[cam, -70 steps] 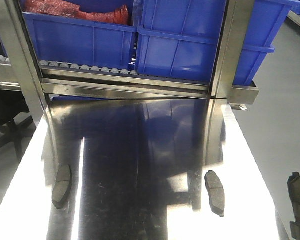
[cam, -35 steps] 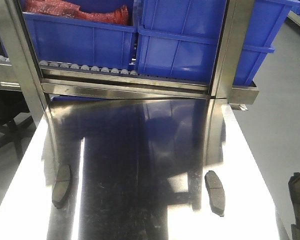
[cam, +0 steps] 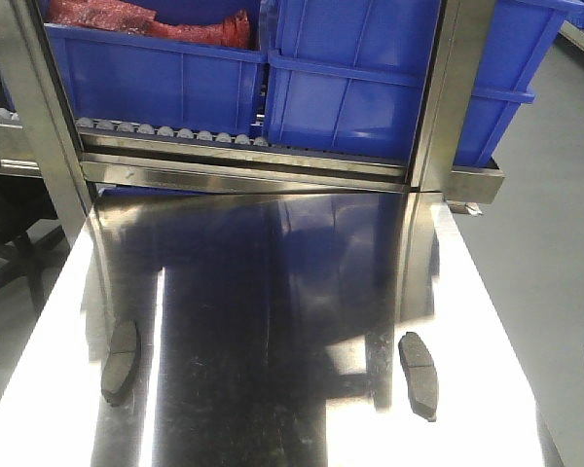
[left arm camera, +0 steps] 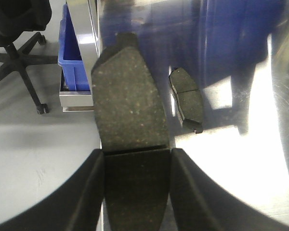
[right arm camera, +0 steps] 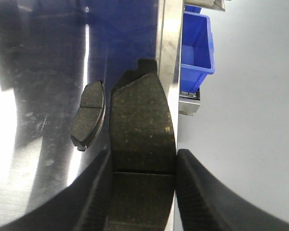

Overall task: Move and align brake pads A on conveyor
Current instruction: 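Grasp the brake pad with the right gripper and lift it, then turn the base away from the steel table holding both pads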

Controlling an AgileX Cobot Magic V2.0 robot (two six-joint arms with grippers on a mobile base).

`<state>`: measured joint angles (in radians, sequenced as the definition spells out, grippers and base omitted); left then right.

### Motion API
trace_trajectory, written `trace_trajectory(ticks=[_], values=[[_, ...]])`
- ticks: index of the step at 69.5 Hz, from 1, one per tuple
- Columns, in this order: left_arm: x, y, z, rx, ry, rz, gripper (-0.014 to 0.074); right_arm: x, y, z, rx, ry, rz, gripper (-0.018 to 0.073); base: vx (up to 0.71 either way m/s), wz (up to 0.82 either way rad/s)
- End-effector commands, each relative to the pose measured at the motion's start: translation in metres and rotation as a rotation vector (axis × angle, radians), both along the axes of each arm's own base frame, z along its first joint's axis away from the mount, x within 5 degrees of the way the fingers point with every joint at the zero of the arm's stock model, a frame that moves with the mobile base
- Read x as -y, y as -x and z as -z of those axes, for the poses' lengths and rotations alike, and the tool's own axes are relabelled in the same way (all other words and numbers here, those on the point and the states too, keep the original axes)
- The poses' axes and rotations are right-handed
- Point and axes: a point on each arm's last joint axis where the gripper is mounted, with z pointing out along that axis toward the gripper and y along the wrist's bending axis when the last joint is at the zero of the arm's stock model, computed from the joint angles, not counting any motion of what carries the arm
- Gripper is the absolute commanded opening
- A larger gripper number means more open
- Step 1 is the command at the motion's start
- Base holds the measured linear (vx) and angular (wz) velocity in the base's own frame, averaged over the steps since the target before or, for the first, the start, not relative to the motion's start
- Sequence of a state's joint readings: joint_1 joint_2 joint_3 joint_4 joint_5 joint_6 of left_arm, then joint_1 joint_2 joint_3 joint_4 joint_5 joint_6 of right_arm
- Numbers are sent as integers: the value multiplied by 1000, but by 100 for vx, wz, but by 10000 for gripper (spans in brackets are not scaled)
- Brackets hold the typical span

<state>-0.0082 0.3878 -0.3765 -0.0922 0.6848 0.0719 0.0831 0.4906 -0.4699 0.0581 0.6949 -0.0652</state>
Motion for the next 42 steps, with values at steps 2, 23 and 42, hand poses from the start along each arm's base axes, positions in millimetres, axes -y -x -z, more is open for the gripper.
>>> trace_trajectory(ticks=[2, 23, 42], values=[[1, -5, -15, 102, 20, -5, 174, 1, -3, -15, 104, 1, 3, 188, 0, 0], [1, -5, -15, 102, 20, -5, 174, 1, -3, -15, 104, 1, 3, 188, 0, 0], [1, -5, -15, 102, 20, -5, 174, 1, -3, -15, 104, 1, 3, 188, 0, 0]])
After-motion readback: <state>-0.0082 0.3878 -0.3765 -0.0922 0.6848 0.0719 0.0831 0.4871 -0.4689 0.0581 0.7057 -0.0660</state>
